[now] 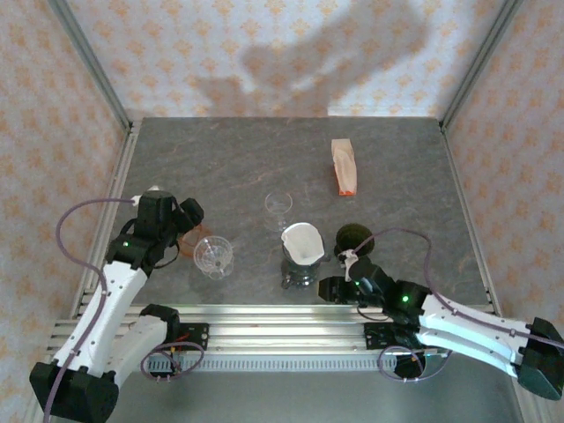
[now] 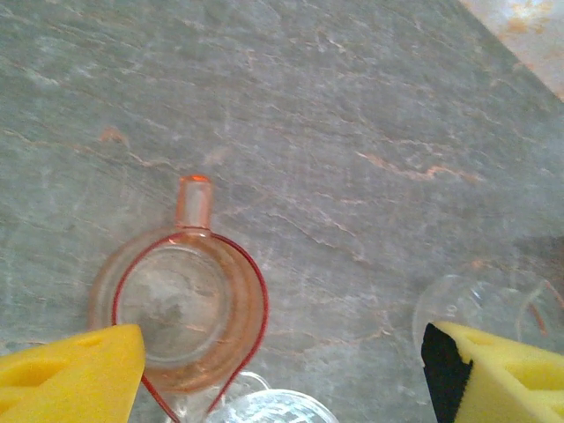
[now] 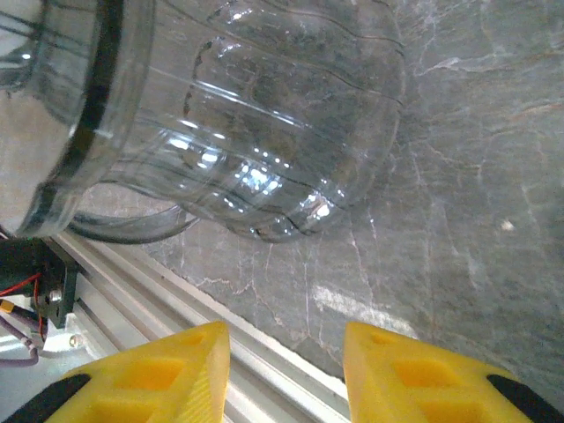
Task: Place the coffee filter in the dripper
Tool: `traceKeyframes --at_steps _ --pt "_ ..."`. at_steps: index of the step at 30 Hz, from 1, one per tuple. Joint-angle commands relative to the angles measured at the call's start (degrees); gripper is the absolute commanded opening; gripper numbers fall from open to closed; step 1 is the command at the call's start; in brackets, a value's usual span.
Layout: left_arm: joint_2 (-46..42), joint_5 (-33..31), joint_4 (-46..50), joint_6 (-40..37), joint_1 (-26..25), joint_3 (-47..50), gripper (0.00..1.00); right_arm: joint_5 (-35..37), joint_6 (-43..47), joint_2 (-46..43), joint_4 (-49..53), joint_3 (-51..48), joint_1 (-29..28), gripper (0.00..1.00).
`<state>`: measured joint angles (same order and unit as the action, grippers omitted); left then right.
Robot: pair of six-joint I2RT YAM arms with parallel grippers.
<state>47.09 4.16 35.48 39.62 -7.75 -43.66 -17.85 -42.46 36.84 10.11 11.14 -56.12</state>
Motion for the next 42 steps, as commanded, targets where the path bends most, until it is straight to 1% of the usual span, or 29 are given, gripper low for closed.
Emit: traceKeyframes --at_steps 1,3,6,10,24,28,35,42 --pt "-1.77 3.52 -1.46 1.96 0.45 1.29 0.83 1.05 -0.72 2.41 -8.00 -0.68 -0.40 0.38" --pt "-2.41 3.81 -1.14 1.85 0.45 1.42 0.83 1.02 -0.53 4.43 -9.62 -0.60 -0.32 0.37" --pt "-3.51 4.19 -0.51 1.61 0.45 1.47 0.83 1.06 -0.91 7.19 -12.80 -1.32 -0.22 0.33" --pt "-5.28 4.63 -0.07 1.95 0.44 1.92 0.83 1.23 -0.98 8.96 -16.24 -1.97 0.30 0.31" --pt "-6.84 6.10 0.23 2.58 0.45 2.11 0.83 -2.09 2.62 16.48 -20.61 -0.43 5.14 0.29" --pt "-7.36 6.13 0.68 2.57 0.44 2.30 0.83 -3.36 3.08 20.83 -23.83 1.33 5.23 0.29" --pt "-9.17 6.07 1.78 2.74 0.44 3.04 0.83 -2.54 3.52 29.16 -28.51 4.60 5.23 0.29" --pt "-11.64 6.63 3.43 2.76 0.41 3.50 0.83 -2.46 5.01 37.38 -30.59 9.51 5.32 0.28"
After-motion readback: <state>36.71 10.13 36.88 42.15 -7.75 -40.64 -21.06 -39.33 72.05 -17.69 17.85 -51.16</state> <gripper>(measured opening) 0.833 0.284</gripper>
